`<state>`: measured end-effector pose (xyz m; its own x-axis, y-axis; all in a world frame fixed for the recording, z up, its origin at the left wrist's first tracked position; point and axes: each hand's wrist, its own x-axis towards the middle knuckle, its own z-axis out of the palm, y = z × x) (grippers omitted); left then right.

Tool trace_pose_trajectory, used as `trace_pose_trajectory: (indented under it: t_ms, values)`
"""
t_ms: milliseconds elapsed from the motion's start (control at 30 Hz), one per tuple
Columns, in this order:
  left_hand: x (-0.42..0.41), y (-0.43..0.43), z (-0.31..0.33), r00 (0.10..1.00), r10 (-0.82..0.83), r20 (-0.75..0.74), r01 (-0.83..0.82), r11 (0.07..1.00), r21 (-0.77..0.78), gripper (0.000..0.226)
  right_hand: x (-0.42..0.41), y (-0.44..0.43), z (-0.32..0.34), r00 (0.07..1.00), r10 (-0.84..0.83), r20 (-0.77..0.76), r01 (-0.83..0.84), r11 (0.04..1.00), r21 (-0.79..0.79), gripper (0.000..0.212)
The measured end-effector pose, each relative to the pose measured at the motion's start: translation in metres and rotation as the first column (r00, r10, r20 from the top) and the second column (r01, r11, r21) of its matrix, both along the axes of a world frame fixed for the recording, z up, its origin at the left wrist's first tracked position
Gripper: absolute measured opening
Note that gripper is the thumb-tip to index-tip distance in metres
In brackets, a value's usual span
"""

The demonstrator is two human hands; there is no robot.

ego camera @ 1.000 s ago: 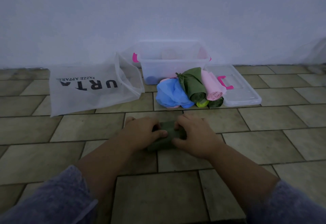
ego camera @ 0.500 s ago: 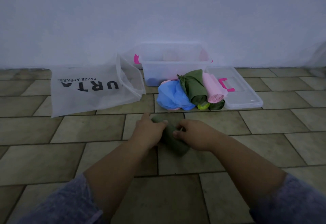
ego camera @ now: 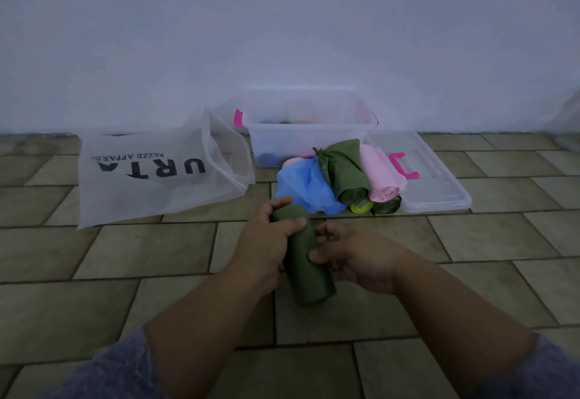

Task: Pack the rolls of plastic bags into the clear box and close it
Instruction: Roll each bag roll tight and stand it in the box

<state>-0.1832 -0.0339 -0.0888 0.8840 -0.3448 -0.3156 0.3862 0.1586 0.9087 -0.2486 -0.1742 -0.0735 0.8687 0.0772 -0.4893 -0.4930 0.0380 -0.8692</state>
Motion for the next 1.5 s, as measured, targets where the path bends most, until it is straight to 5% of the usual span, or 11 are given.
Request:
trace_pose_trajectory:
  t_ms: [133,267,400,500,600,667,767,933,1133,1400,1500]
  values:
    - [0.037,-0.007,0.027,0.878,-0.113,0.465,-0.092,0.914,0.395,0.030,0.026,-0.030,0.029,0.999,0.036,-0.017,-0.036,0.999,0.010,0.027]
    - [0.108,-0.015,0.068,0.725,-0.153,0.671,-0.338,0.770,0.541,0.058,0.069,-0.072,0.081,0.999,0.020,0.031,-0.020,1.000,-0.006,0.020]
    - [0.175,-0.030,0.086,0.812,-0.317,0.489,-0.277,0.528,0.803,0.084,0.143,-0.105,0.118,0.934,-0.258,0.245,0.291,0.951,-0.106,0.011]
    - [0.195,-0.039,0.080,0.874,-0.329,0.359,-0.152,0.516,0.843,0.081,0.203,-0.117,0.114,0.880,-0.363,0.306,0.453,0.836,-0.309,0.026]
    - [0.200,-0.040,0.066,0.861,-0.377,0.342,-0.131,0.486,0.864,0.082,0.243,-0.116,0.091,0.969,-0.183,0.169,0.249,0.693,-0.676,0.012]
    - [0.202,-0.038,0.061,0.838,-0.415,0.354,-0.147,0.453,0.879,0.087,0.259,-0.113,0.071,1.000,0.000,0.000,0.000,0.433,-0.901,0.015]
    - [0.206,-0.037,0.057,0.832,-0.424,0.359,-0.161,0.434,0.886,0.087,0.271,-0.107,0.054,0.981,0.116,-0.157,-0.178,0.206,-0.962,0.018]
    - [0.205,-0.037,0.055,0.828,-0.431,0.358,-0.164,0.424,0.891,0.088,0.278,-0.120,0.057,0.935,0.061,-0.348,-0.340,0.426,-0.838,0.012]
    - [0.203,-0.039,0.055,0.827,-0.434,0.358,-0.166,0.420,0.892,0.086,0.277,-0.113,0.062,0.916,0.114,-0.386,-0.391,0.479,-0.786,0.031]
    - [0.202,-0.040,0.055,0.842,-0.422,0.336,-0.151,0.413,0.898,0.087,0.263,-0.117,0.062,0.963,0.139,-0.233,-0.266,0.322,-0.909,0.019]
    - [0.195,-0.035,0.057,0.835,-0.408,0.369,-0.181,0.431,0.884,0.087,0.249,-0.107,0.077,0.977,0.190,0.099,0.070,0.154,-0.986,0.031]
